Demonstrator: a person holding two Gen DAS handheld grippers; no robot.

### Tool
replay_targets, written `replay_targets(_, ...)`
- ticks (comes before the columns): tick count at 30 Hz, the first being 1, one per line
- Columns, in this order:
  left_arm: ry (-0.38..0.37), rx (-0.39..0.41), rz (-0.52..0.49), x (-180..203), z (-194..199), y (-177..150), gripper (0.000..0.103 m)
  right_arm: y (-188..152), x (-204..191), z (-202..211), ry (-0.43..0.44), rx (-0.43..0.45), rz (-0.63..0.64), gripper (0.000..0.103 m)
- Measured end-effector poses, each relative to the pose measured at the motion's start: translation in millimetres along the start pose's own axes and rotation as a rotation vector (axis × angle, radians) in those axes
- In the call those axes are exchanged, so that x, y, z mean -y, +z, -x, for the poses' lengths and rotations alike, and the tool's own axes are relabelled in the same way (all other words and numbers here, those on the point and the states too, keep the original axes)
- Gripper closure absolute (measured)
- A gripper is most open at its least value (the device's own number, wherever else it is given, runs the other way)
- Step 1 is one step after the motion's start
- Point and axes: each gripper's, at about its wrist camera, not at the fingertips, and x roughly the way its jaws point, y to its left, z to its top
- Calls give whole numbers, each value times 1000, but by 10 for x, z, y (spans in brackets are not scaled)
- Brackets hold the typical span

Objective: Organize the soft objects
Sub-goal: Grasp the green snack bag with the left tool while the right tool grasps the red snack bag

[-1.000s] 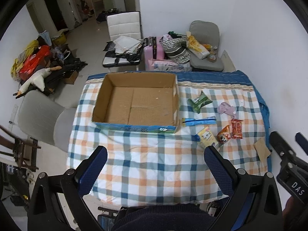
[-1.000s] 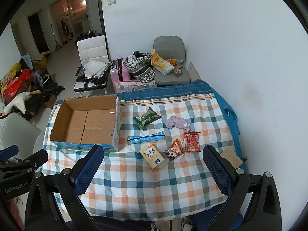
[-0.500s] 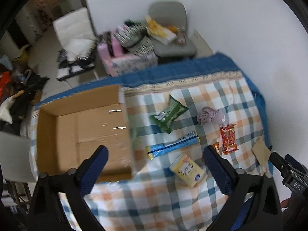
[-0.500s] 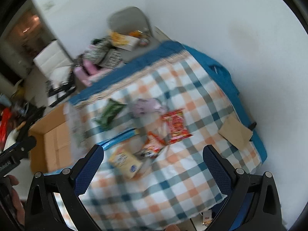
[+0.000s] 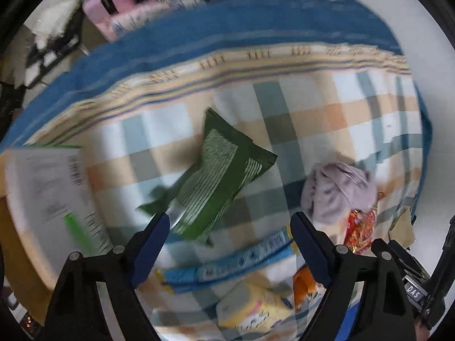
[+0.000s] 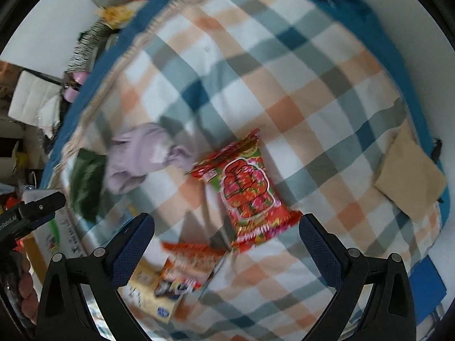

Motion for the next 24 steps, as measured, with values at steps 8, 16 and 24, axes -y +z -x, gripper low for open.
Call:
replay_targets(8, -44, -105, 46, -77, -466, 199, 16, 164, 28, -479, -39, -85, -14, 7)
replay_targets(16, 2, -78, 43, -119, -585, 181, 48, 246, 66, -817, -49, -143, -25, 22)
replay_targets(24, 24, -55, 44, -122, -263, -56, 65, 252, -39, -917, -77, -142, 0, 45)
